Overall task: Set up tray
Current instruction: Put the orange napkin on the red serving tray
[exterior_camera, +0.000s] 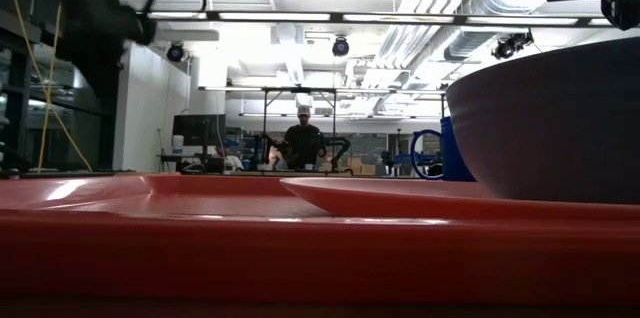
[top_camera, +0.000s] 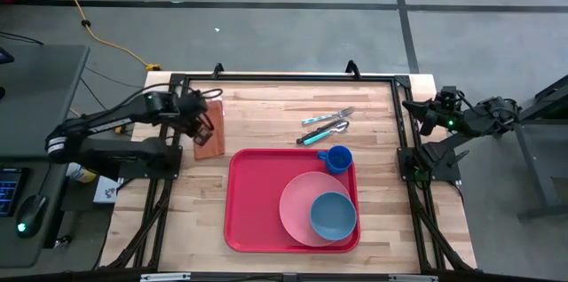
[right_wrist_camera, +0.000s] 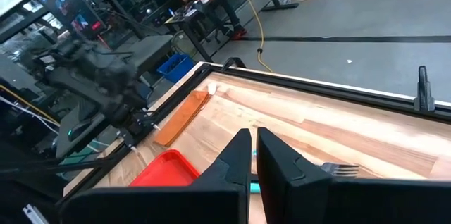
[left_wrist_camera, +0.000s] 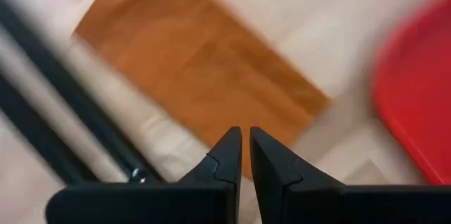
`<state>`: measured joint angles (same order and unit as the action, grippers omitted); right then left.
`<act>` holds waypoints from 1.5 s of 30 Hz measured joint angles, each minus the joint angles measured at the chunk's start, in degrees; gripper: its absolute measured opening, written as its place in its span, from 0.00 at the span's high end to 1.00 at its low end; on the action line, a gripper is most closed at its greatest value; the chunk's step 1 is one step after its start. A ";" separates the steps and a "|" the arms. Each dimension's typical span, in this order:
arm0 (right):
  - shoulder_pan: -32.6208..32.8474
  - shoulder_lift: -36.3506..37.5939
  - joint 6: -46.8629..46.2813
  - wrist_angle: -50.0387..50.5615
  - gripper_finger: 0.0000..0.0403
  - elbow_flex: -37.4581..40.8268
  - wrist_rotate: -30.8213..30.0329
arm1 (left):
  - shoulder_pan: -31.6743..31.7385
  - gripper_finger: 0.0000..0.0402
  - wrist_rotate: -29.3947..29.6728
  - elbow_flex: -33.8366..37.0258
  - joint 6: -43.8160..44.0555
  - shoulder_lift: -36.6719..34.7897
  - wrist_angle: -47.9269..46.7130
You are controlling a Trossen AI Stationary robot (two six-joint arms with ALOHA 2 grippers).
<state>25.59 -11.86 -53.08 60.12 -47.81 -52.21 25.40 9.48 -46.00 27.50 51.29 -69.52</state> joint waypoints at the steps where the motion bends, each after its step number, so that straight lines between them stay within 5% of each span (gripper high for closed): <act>1: 0.02 0.00 0.00 0.00 1.00 0.00 0.21 | 1.39 0.85 0.60 0.85 2.08 0.57 0.09; 15: 0.01 0.00 0.61 0.34 1.00 -0.02 1.40 | 17.82 0.85 -0.69 7.94 5.97 4.81 13.00; 34: 0.01 0.00 2.75 0.46 0.99 -0.02 1.69 | 21.85 0.84 -6.45 7.94 -0.51 15.99 17.67; 45: 0.01 0.00 3.21 0.46 1.00 -0.02 3.52 | 21.87 0.46 -6.47 7.92 -5.65 20.83 21.13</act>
<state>25.60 -11.86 -49.87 60.58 -47.83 -48.69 47.26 3.01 -38.09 21.84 72.12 -48.38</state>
